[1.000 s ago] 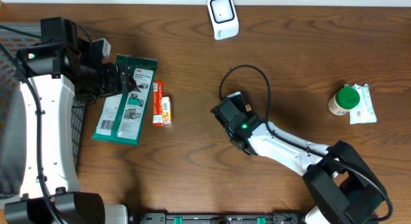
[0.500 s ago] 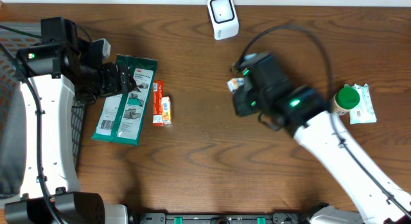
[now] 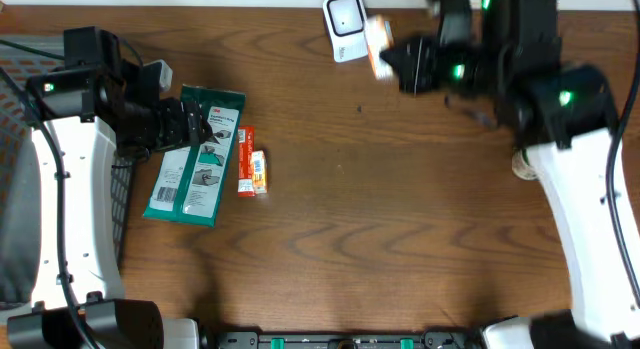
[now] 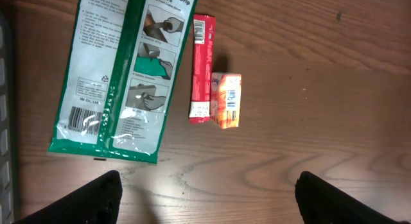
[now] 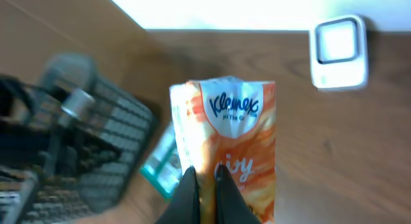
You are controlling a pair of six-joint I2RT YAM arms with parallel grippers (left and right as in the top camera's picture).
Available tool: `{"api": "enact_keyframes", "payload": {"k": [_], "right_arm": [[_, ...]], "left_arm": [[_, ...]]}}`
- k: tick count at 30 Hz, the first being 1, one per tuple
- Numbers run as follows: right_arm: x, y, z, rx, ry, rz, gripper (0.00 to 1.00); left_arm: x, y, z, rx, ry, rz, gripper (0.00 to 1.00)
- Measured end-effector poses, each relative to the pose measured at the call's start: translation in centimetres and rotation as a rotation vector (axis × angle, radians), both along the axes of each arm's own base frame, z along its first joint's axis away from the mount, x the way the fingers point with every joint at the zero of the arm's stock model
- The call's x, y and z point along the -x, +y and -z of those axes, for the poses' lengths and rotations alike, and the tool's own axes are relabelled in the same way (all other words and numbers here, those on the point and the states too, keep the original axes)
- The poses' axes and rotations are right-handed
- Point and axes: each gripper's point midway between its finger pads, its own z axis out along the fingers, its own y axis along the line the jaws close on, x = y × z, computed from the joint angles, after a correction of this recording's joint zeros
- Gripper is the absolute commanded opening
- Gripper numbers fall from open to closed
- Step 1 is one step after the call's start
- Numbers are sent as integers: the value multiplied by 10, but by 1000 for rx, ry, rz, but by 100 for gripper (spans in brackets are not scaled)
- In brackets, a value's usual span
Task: Scan the item barcode
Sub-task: 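Lift the tissue pack to the white scanner with the right gripper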
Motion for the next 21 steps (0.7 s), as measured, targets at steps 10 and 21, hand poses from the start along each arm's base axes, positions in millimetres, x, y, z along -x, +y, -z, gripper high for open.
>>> {"api": "enact_keyframes", "payload": {"k": [10,21], "right_arm": [[-92,43,-1,-170,10,-45,1],[-216,57,104,-354,49,26,1]], "left_arm": [[0,0,0,0,1,0,87],[0,0,0,0,1,0,87]]}}
